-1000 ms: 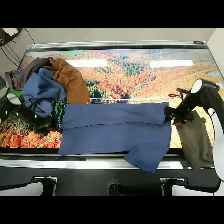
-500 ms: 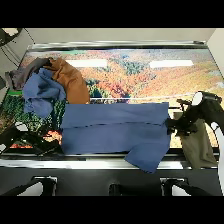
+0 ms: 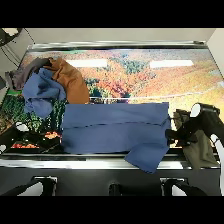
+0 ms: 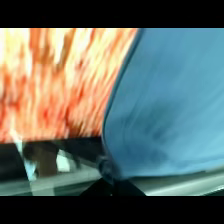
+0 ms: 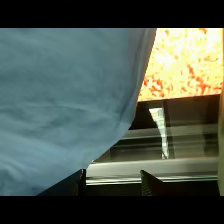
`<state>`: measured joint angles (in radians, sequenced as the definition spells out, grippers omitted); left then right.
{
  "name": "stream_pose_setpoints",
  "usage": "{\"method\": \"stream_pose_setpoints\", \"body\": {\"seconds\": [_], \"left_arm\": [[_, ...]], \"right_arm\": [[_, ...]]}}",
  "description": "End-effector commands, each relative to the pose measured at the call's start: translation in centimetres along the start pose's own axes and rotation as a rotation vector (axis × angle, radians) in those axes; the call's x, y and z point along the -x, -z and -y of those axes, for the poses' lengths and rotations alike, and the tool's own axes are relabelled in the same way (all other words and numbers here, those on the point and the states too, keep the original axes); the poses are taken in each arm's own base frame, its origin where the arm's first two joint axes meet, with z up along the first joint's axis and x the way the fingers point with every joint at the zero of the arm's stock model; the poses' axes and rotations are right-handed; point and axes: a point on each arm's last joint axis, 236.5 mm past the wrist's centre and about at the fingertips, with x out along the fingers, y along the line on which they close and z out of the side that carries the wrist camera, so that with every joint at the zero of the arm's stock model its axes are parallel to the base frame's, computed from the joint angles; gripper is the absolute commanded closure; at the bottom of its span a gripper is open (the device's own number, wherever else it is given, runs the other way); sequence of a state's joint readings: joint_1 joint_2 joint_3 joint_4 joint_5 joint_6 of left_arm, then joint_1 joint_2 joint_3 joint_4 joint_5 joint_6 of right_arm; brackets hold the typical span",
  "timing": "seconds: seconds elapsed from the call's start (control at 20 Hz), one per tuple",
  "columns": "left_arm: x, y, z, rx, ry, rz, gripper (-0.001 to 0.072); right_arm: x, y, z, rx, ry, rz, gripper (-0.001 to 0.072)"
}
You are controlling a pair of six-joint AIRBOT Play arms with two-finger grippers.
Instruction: Fold the shirts.
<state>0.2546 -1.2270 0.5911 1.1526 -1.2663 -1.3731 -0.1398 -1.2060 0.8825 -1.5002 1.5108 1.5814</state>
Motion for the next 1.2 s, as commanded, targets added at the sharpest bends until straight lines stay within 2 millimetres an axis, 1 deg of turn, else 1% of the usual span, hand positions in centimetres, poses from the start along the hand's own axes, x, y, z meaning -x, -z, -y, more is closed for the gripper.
{"method": "stream_pose_setpoints", "body": {"seconds": [0.0,0.15,0.25,0.3,0.35,0.5,0.6,0.65,0.7,0.75,0.8,0.85,0.9,1.0,1.05,1.15], "left_arm": [[0.4,-1.7,-0.4,-0.005,-0.02,0.066,0.0685],[0.4,-1.7,-0.4,-0.007,-0.02,0.066,0.0686],[0.4,-1.7,-0.3,-0.013,-0.02,0.064,0.0687],[0.4,-1.7,-0.3,-0.014,-0.02,0.064,0.0687],[0.4,-1.6,-0.3,-0.021,-0.019,0.063,0.0687],[0.4,-1.6,-0.3,-0.021,-0.019,0.06,0.0687],[0.4,-1.5,-0.3,-0.021,-0.018,0.056,0.0687],[0.4,-1.5,-0.3,-0.021,-0.018,0.055,0.0687],[0.4,-1.5,-0.3,-0.021,-0.018,0.055,0.0687],[0.4,-1.5,-0.3,-0.021,-0.018,0.055,0.0687],[0.4,-1.5,-0.3,-0.021,-0.018,0.055,0.0688],[0.4,-1.4,-0.3,-0.021,-0.018,0.055,0.0687],[0.4,-1.4,-0.2,-0.025,-0.015,0.052,0.0687],[0.8,-1.1,0.2,-0.054,-0.004,0.045,0.0688],[1.4,-1.2,0.5,-0.065,-0.003,0.055,0.0688],[3.7,-2.4,1.5,-0.102,-0.009,0.134,0.069]], "right_arm": [[-1.8,2.0,-0.5,0.006,-0.026,-0.038,0.0273],[-3.2,3.3,-0.4,0.009,-0.026,-0.054,0.0272],[-4.1,4.2,-0.9,0.008,-0.051,-0.07,0.0265],[-4.6,4.4,-1.3,0.01,-0.07,-0.074,0.0247],[-5.2,4.4,-1.6,0.011,-0.087,-0.07,0.0233],[-6.5,3.6,-2.8,0.001,-0.141,-0.022,0.0235],[-7.0,2.8,-3.5,-0.014,-0.175,0.019,0.0247],[-7.2,2.8,-3.8,-0.021,-0.186,0.022,0.026],[-7.5,2.8,-3.9,-0.029,-0.193,0.023,0.0288],[-7.8,2.7,-3.9,-0.034,-0.195,0.031,0.0344],[-7.9,2.5,-3.9,-0.038,-0.195,0.043,0.0426],[-7.9,2.2,-3.9,-0.04,-0.196,0.055,0.0521],[-7.8,2.0,-3.9,-0.039,-0.196,0.062,0.067],[-6.9,1.2,-4.0,-0.004,-0.196,0.092,0.0672],[-5.9,0.2,-4.1,0.01,-0.195,0.129,0.0673],[-2.2,-2.6,-4.4,0.031,-0.198,0.246,0.0676]]}}
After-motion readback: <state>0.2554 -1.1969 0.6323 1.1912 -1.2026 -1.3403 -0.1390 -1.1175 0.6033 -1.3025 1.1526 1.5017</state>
